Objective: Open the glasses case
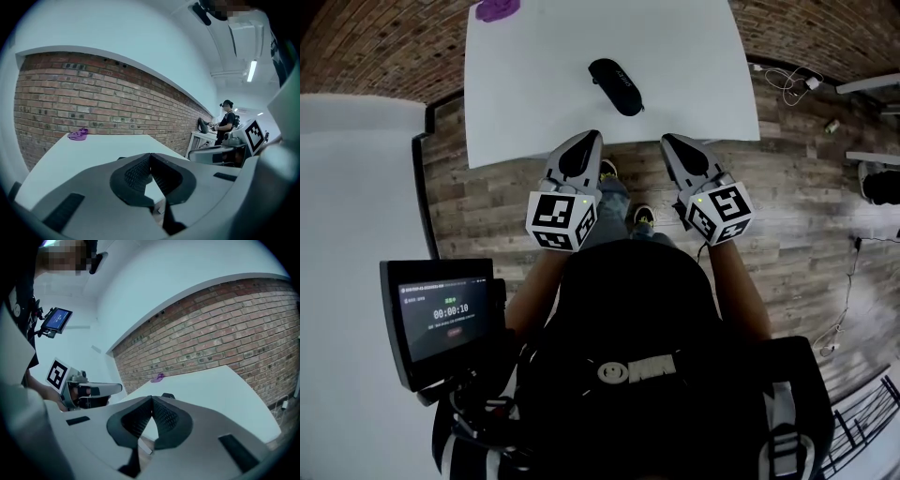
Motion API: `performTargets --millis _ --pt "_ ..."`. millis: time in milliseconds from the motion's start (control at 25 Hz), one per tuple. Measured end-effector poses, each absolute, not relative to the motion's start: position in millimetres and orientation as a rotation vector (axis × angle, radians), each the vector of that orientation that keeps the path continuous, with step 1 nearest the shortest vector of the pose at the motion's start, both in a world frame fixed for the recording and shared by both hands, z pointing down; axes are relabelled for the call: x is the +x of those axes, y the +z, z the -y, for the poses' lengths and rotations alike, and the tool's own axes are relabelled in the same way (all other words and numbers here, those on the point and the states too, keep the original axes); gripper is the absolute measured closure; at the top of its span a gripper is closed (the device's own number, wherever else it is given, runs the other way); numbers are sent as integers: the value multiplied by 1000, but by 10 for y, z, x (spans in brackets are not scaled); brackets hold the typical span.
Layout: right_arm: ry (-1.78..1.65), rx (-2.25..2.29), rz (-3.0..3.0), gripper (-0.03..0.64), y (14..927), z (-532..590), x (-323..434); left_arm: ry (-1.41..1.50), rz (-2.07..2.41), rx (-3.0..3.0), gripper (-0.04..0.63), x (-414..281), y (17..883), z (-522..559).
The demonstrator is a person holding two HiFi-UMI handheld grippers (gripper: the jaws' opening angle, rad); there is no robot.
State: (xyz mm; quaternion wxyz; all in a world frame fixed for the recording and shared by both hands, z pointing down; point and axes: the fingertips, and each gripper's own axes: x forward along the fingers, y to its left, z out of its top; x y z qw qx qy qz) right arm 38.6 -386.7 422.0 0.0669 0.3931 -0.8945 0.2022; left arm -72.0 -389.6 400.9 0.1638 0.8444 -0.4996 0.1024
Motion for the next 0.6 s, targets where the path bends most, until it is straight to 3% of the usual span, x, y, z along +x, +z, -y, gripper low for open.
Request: performTargets --millis 280,320,480,600 --pt "654 1158 2509 613 4598 4681 173 245 1321 2402 591 -1045 4069 4723" --pt "674 1130 2506 550 4637 4763 110 236 1303 2398 586 -1100 4080 4814" --pt "752 1033 2473 472 4875 5018 -69 207 1220 2356 427 -1257 4180 5085" --pt "787 973 2408 402 5150 5237 -122 210 1165 2348 347 -1334 4256 5249"
